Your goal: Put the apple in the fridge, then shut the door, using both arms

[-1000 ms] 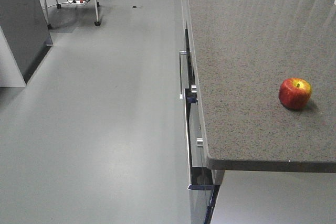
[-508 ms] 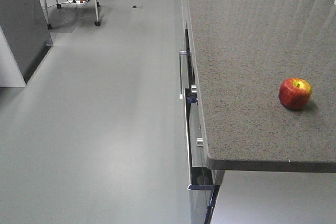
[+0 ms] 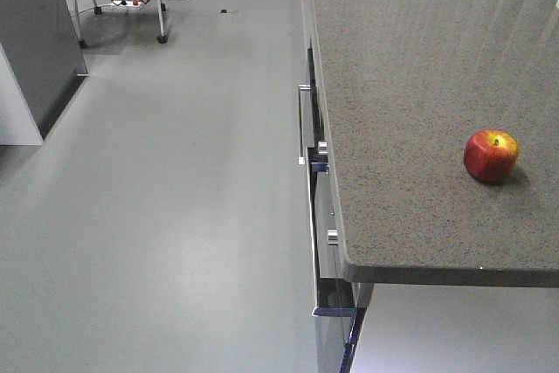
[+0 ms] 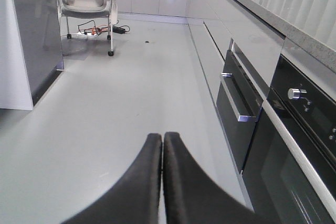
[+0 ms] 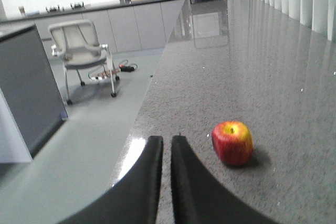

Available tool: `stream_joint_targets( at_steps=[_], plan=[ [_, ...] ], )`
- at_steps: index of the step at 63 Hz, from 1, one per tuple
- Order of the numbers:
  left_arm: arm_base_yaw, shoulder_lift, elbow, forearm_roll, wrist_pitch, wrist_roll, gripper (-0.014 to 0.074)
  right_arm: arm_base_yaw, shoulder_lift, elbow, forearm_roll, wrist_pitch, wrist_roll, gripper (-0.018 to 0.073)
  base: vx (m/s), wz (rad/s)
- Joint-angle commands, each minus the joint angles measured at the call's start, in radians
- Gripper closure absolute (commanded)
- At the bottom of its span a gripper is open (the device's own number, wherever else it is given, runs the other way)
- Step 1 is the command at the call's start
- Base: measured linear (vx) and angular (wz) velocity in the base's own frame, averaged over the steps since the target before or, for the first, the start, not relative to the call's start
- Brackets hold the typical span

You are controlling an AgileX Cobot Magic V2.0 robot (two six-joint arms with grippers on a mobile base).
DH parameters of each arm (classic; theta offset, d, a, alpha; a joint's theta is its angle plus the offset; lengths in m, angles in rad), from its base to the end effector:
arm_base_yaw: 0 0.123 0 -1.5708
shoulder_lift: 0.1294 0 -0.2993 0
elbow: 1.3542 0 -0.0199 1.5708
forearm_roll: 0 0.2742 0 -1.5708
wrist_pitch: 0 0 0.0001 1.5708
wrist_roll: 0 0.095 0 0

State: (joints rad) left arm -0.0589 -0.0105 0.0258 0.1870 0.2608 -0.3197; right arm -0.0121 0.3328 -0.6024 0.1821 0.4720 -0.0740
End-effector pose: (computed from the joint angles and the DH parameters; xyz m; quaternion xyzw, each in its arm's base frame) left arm 0.0683 0.0006 0.1805 -0.0461 0.7678 -0.0447 0.6375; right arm 0.0763 0.0069 0.3605 0.0099 0.7442 0.0561 0.6655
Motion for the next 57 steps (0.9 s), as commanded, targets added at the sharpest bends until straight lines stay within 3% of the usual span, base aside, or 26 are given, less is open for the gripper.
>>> stream_joint_targets(
  at_steps=[1, 10, 15, 34, 57],
  plan=[
    [0.001, -0.006, 0.021, 0.002, -0.075, -0.003, 0.0603, -0.007, 0.111, -0.134, -0.006, -0.025, -0.037, 0.0337, 0.0, 0.0],
    [0.001, -0.006, 0.021, 0.002, -0.075, -0.003, 0.0603, -0.007, 0.228, -0.23, -0.024, -0.057, -0.037, -0.0019, 0.0, 0.0],
    [0.001, -0.006, 0.021, 0.002, -0.075, -0.003, 0.0603, -0.007, 0.255, -0.227, -0.028, -0.083, -0.038, -0.017, 0.0, 0.0],
    [0.001, -0.006, 0.021, 0.002, -0.075, -0.003, 0.0603, -0.007, 0.369, -0.292, -0.028, -0.004, -0.052, -0.0146, 0.0, 0.0],
    [0.001, -0.006, 0.021, 0.002, -0.075, -0.003, 0.0603, -0.008, 0.736, -0.732, -0.083, 0.336, -0.04, -0.0118, 0.0, 0.0]
  ],
)
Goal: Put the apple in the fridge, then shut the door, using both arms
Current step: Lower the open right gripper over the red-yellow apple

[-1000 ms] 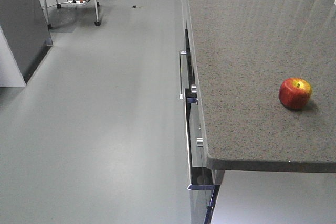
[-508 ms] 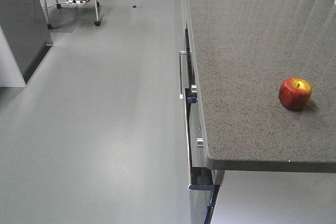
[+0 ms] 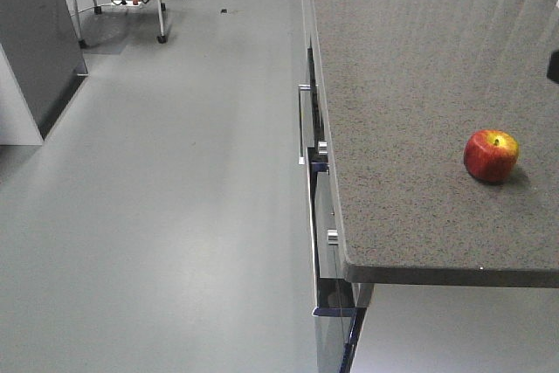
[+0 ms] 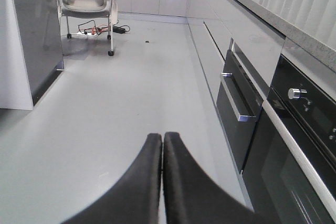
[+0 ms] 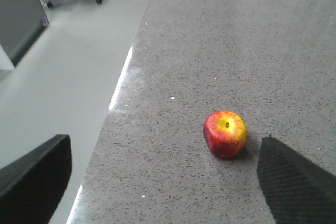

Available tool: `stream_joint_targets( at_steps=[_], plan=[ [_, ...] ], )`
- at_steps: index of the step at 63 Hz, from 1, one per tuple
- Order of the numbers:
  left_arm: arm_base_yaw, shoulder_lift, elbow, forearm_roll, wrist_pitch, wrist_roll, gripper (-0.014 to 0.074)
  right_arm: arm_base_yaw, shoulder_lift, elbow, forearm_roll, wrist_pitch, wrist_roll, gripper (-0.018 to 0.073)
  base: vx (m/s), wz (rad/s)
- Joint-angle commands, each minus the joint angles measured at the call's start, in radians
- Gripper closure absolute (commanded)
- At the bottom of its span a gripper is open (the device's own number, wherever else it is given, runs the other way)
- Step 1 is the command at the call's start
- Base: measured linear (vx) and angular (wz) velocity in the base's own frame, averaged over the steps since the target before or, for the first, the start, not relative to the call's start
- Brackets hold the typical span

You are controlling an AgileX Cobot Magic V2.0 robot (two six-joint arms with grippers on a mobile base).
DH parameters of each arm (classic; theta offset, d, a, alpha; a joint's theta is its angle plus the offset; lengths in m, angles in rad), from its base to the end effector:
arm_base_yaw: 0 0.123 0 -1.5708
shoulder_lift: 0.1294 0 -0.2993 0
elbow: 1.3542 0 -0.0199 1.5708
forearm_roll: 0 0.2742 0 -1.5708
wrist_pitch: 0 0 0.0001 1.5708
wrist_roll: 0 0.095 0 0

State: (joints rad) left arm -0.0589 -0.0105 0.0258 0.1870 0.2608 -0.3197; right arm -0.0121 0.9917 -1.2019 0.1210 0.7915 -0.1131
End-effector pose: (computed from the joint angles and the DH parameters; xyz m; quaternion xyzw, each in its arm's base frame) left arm 0.0683 0.0006 0.1805 -0.0461 0.7678 -0.0447 0.6375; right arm 0.2098 0.0056 0.4473 -0.0288 0.8566 0.0266 0.5144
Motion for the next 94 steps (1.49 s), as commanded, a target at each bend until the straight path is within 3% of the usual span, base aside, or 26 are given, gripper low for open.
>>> stream_joint_targets(
  at_steps=[1, 14, 28, 45, 62, 94],
  plan=[
    [0.001, -0.006, 0.021, 0.002, -0.075, -0.003, 0.0603, -0.008, 0.102, -0.16, -0.027, 0.036, -0.001, -0.0116, 0.0, 0.0],
    [0.001, -0.006, 0.021, 0.002, -0.075, -0.003, 0.0603, -0.045, 0.35, -0.388, -0.053, 0.155, 0.01, -0.0108, 0.0, 0.0],
    [0.001, -0.006, 0.021, 0.002, -0.075, -0.003, 0.0603, -0.153, 0.583, -0.529, 0.067, 0.252, -0.061, -0.0099, 0.0, 0.0],
    [0.001, -0.006, 0.021, 0.002, -0.075, -0.003, 0.0603, -0.185, 0.751, -0.542, 0.12, 0.227, -0.157, -0.009, 0.0, 0.0],
    [0.001, -0.006, 0.021, 0.002, -0.075, -0.003, 0.0603, -0.185, 0.835, -0.542, 0.102, 0.152, -0.155, -0.0083, 0.0, 0.0],
    [0.001, -0.006, 0.021, 0.002, -0.075, -0.003, 0.0603, -0.185, 0.956, -0.542, 0.102, 0.134, -0.159, -0.0069, 0.0, 0.0]
  ],
)
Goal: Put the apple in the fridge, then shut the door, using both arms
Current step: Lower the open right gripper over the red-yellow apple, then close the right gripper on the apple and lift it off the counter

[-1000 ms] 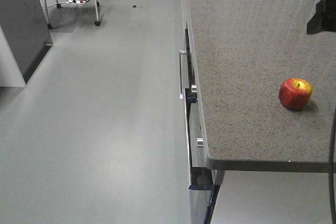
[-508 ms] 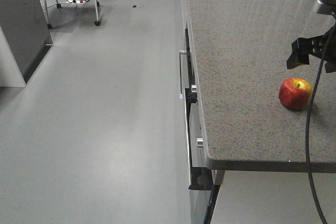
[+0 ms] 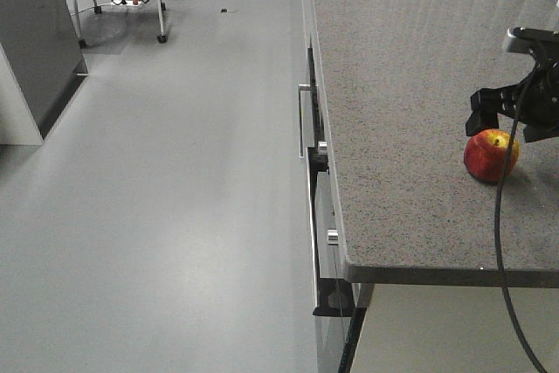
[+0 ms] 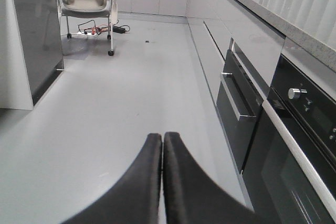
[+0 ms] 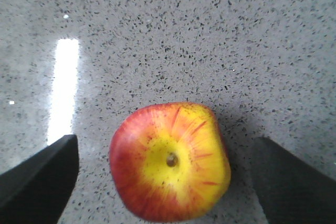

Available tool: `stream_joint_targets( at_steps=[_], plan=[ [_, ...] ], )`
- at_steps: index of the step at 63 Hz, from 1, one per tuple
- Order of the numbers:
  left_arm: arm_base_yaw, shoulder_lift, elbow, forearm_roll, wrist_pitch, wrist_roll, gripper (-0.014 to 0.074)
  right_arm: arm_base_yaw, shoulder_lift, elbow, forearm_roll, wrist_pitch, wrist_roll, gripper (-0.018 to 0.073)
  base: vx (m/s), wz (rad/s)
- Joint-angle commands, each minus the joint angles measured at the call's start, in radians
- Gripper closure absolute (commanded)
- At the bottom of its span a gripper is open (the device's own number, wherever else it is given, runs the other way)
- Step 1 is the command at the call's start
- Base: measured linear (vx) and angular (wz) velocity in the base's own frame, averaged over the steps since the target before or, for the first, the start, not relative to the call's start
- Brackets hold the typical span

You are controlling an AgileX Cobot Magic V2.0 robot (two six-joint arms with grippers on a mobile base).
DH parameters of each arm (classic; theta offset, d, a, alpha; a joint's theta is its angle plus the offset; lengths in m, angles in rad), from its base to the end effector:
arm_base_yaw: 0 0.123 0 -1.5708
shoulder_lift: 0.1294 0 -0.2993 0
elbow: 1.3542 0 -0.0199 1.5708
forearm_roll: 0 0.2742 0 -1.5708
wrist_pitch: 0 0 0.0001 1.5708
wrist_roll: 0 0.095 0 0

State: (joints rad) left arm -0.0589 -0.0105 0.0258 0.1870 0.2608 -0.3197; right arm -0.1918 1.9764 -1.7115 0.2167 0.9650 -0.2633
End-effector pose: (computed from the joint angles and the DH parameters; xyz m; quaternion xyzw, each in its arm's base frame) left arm 0.0683 0.0006 0.1805 -0.0461 0.7678 -0.0447 0.6375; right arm 0.4603 -0.0723 0.2669 0.0065 0.9723 0.0497 0.2283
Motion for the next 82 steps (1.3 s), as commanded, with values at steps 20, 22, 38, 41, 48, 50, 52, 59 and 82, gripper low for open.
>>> stream_joint_targets(
  at_steps=[20, 22, 38, 41, 48, 50, 52, 59, 82],
  plan=[
    [0.001, -0.006, 0.021, 0.002, -0.075, -0.003, 0.0603, -0.006, 0.046, -0.032, 0.005, -0.04, -0.009, -0.0055, 0.0, 0.0],
    [0.001, -0.006, 0.021, 0.002, -0.075, -0.003, 0.0603, -0.006, 0.047, -0.032, 0.005, -0.04, -0.009, -0.0046, 0.0, 0.0],
    [0.001, -0.006, 0.021, 0.002, -0.075, -0.003, 0.0603, -0.006, 0.038, -0.032, 0.006, -0.026, -0.004, 0.0155, 0.0, 0.0],
    [0.001, -0.006, 0.021, 0.002, -0.075, -0.003, 0.0603, -0.006, 0.033, -0.032, 0.009, -0.018, -0.005, 0.0211, 0.0, 0.0],
    [0.001, -0.006, 0.021, 0.002, -0.075, -0.003, 0.0603, -0.006, -0.002, -0.034, 0.078, 0.0, -0.052, 0.0356, 0.0, 0.0],
    [0.001, -0.006, 0.021, 0.002, -0.075, -0.003, 0.0603, -0.006, -0.015, -0.039, 0.119, 0.009, -0.082, 0.0389, 0.0, 0.0],
    [0.001, -0.006, 0.021, 0.002, -0.075, -0.003, 0.0603, -0.006, -0.033, -0.042, 0.16, 0.015, -0.115, 0.0419, 0.0, 0.0],
    [0.001, -0.006, 0.021, 0.002, -0.075, -0.003, 0.0603, -0.006, -0.128, -0.042, 0.346, 0.027, -0.258, 0.0526, 0.0, 0.0],
    [0.001, -0.006, 0.021, 0.002, -0.075, -0.003, 0.0603, -0.006, -0.532, -0.035, 0.635, 0.191, -0.411, 0.0566, 0.0, 0.0]
  ],
)
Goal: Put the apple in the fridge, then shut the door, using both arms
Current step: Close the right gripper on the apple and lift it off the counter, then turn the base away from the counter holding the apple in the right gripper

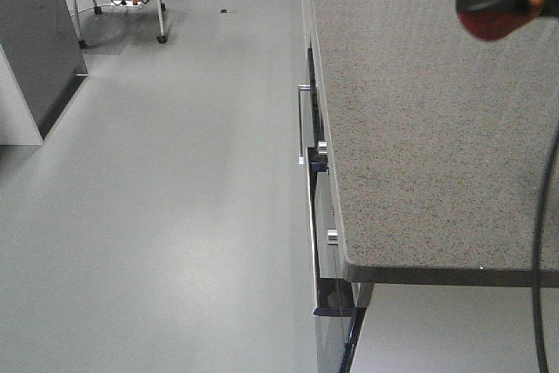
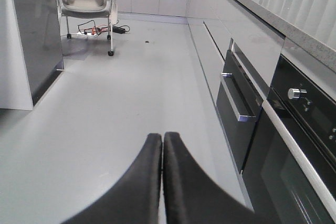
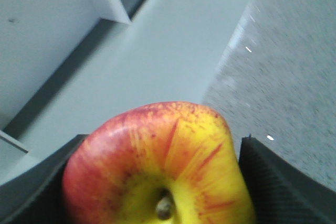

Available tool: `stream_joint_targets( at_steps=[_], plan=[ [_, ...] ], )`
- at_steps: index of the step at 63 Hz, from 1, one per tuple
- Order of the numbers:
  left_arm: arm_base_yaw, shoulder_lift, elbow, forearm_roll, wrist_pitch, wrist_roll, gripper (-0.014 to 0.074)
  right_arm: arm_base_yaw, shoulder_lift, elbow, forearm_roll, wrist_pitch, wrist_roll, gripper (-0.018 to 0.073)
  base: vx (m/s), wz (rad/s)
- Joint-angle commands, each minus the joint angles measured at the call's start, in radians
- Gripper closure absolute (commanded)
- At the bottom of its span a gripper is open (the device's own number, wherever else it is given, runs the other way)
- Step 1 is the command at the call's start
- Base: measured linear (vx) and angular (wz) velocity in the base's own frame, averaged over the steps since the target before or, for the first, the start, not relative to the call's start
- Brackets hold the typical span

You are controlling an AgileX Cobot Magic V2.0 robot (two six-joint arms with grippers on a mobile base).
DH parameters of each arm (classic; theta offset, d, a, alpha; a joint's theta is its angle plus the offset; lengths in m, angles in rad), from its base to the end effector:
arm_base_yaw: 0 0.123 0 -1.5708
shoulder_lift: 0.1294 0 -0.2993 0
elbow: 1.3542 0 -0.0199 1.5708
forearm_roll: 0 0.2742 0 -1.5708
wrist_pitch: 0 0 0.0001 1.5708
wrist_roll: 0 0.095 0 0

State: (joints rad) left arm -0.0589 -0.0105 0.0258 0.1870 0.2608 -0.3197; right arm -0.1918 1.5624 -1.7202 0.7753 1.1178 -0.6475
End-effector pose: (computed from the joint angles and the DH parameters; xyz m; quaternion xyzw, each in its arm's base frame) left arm 0.0683 0.0006 0.1805 -0.0461 0.7678 -0.0447 0.6375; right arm 0.3573 -0.0084 0.4568 -0.1583 0.8564 0.2144 0.4423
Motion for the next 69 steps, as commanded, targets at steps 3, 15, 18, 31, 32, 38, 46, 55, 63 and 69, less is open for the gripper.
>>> stream_joint_targets(
  at_steps=[3, 15, 18, 31, 32, 38, 46, 55, 63, 69],
  plan=[
    [0.001, -0.006, 0.021, 0.002, -0.075, -0.003, 0.0603, -0.006, -0.161, -0.027, 0.079, 0.077, -0.028, 0.0566, 0.0, 0.0],
    [0.001, -0.006, 0.021, 0.002, -0.075, -0.003, 0.0603, -0.006, -0.336, -0.027, 0.079, 0.158, 0.002, 0.0566, 0.0, 0.0],
    [0.001, -0.006, 0.021, 0.002, -0.075, -0.003, 0.0603, -0.006, -0.374, -0.027, 0.076, 0.158, 0.019, 0.0566, 0.0, 0.0],
    [0.001, -0.006, 0.021, 0.002, -0.075, -0.003, 0.0603, -0.006, -0.51, -0.027, 0.075, 0.158, 0.043, 0.0566, 0.0, 0.0],
    [0.001, -0.006, 0.021, 0.002, -0.075, -0.003, 0.0603, -0.006, -0.521, -0.027, 0.074, 0.158, 0.052, 0.0566, 0.0, 0.0],
    [0.001, -0.006, 0.021, 0.002, -0.075, -0.003, 0.0603, -0.006, -0.563, -0.024, 0.052, 0.158, 0.074, 0.0566, 0.0, 0.0],
    [0.001, -0.006, 0.021, 0.002, -0.075, -0.003, 0.0603, -0.006, -0.636, 0.105, 0.052, 0.153, 0.069, 0.0566, 0.0, 0.0],
    [0.001, -0.006, 0.021, 0.002, -0.075, -0.003, 0.0603, -0.006, -0.783, 0.38, 0.115, 0.105, 0.01, 0.0565, 0.0, 0.0],
    [0.001, -0.006, 0.021, 0.002, -0.075, -0.003, 0.0603, -0.006, -0.934, 0.576, 0.143, -0.01, -0.027, 0.0565, 0.0, 0.0],
    [0.001, -0.006, 0.021, 0.002, -0.075, -0.003, 0.0603, -0.006, -1.026, 0.68, 0.138, -0.077, -0.032, 0.0565, 0.0, 0.0]
  ],
)
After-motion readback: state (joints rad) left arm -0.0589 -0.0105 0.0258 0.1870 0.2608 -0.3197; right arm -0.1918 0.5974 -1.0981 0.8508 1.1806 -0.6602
